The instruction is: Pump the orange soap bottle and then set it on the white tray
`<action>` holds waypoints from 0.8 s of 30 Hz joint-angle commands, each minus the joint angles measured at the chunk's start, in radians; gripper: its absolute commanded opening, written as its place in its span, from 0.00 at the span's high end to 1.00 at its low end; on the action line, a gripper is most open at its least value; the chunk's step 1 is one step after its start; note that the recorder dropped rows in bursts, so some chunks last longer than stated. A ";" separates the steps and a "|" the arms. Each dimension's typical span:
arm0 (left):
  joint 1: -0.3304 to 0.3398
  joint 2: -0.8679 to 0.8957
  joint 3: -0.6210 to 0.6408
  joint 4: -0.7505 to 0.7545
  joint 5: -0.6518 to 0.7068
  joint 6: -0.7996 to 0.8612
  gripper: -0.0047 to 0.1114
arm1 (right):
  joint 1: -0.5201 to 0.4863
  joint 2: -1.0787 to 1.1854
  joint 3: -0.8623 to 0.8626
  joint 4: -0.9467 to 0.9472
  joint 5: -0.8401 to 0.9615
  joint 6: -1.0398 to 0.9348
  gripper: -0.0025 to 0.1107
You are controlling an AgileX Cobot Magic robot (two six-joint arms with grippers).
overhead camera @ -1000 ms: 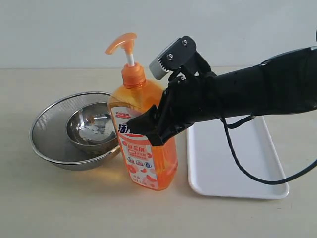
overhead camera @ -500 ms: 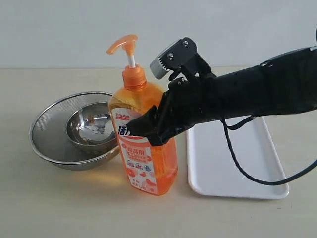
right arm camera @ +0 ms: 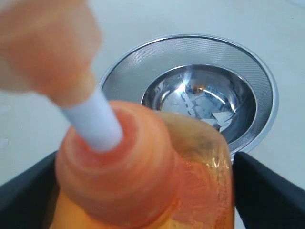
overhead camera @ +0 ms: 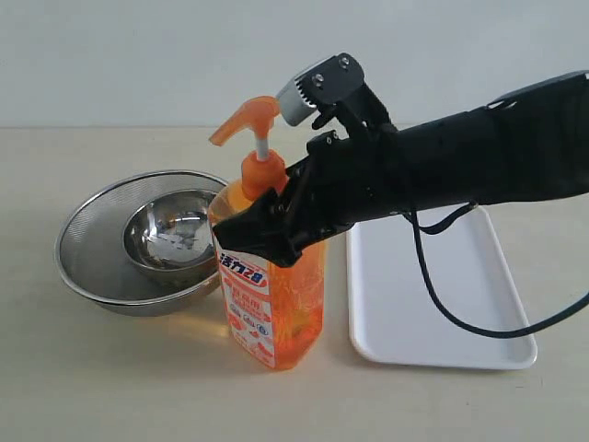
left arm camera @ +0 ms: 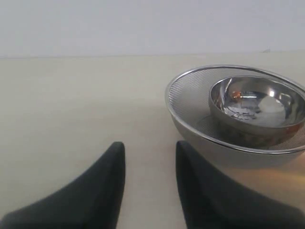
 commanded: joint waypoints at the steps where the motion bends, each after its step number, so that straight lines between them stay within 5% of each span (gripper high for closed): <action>1: 0.002 -0.003 -0.002 0.003 -0.016 -0.004 0.67 | -0.001 -0.010 -0.005 -0.013 0.006 0.010 0.25; 18: 0.002 -0.003 -0.002 0.003 -0.016 -0.004 0.67 | -0.001 -0.107 -0.005 -0.003 -0.030 -0.045 0.26; 24: 0.002 -0.003 -0.002 0.003 -0.016 -0.004 0.67 | -0.001 -0.107 -0.005 0.020 -0.026 -0.156 0.88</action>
